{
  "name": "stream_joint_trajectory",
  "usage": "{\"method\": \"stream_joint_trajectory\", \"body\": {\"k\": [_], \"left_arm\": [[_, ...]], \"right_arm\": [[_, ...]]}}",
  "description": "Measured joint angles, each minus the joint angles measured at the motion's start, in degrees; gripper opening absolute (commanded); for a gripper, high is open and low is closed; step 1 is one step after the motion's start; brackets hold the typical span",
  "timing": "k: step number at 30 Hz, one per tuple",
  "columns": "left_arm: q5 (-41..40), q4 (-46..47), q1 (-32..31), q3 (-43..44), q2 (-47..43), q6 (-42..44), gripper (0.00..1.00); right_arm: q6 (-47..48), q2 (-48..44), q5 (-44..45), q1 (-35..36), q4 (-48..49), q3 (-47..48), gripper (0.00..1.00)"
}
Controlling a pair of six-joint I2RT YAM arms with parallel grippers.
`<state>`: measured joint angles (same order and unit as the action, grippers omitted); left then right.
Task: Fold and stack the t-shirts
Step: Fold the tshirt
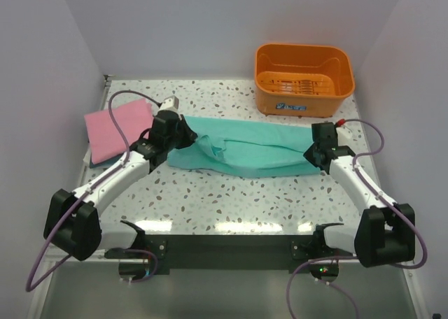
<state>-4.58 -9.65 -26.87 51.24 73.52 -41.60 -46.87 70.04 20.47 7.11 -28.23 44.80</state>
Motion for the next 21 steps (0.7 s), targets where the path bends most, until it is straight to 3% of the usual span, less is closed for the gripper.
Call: {"method": "stream_joint_trajectory", "body": {"k": [14, 15, 16, 17, 18, 19, 20, 21], "left_arm": [[0.24, 10.51, 4.79, 7.69, 18.75, 6.78, 0.00], [0.09, 11.17, 5.01, 8.20, 20.37, 6.95, 0.05], [-0.11, 11.76, 5.25, 8.57, 21.86, 7.21, 0.19], [-0.20, 12.04, 5.55, 9.09, 23.32, 7.87, 0.28], [-0.26, 12.22, 5.84, 9.60, 24.61, 8.44, 0.64], [-0.35, 12.28, 6.05, 10.12, 25.75, 9.01, 0.83], [-0.37, 12.44, 6.27, 10.69, 26.73, 9.49, 0.99], [-0.24, 12.57, 6.36, 11.23, 27.61, 10.05, 1.00]], "right_arm": [[1.33, 16.22, 2.54, -0.90, 2.47, 8.90, 0.00], [1.42, 17.27, 2.86, -0.90, 2.62, 9.49, 0.00], [1.55, 18.60, 3.28, -0.92, 2.73, 10.23, 0.00], [1.92, 19.80, 4.00, -0.92, 2.86, 11.02, 0.12], [2.19, 20.79, 4.44, -0.92, 3.08, 11.63, 0.25], [2.71, 21.55, 4.76, -0.96, 3.13, 12.28, 0.49], [3.30, 22.29, 5.29, -1.01, 2.99, 13.09, 0.58], [4.37, 22.77, 5.66, -1.07, 2.91, 13.92, 0.64]]}}
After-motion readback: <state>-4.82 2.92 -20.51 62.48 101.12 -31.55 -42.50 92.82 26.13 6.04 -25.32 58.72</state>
